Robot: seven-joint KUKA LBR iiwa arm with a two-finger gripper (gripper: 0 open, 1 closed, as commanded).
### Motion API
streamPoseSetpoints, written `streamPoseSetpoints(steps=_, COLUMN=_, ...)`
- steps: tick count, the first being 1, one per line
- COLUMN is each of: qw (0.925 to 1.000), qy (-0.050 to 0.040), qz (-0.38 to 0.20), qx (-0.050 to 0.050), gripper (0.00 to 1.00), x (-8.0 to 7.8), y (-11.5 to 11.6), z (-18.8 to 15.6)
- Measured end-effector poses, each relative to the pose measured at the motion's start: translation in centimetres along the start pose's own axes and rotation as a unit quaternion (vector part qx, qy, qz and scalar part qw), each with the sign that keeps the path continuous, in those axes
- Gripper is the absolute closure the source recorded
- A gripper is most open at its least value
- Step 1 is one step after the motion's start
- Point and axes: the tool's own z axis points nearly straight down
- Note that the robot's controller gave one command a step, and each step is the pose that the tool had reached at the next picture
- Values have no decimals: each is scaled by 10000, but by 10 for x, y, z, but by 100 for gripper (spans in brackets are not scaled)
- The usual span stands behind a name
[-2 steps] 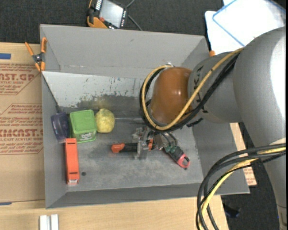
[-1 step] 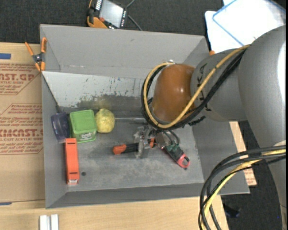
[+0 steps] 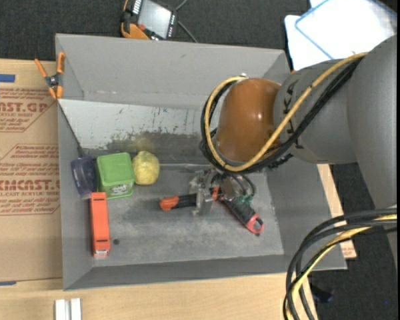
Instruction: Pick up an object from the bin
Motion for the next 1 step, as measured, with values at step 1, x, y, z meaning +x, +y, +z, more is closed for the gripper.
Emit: streamPoseSetpoints(steps=1, qw=10000, qy=-38, qz=-1, qx=4, gripper=100, x=-2, y=0, z=-30)
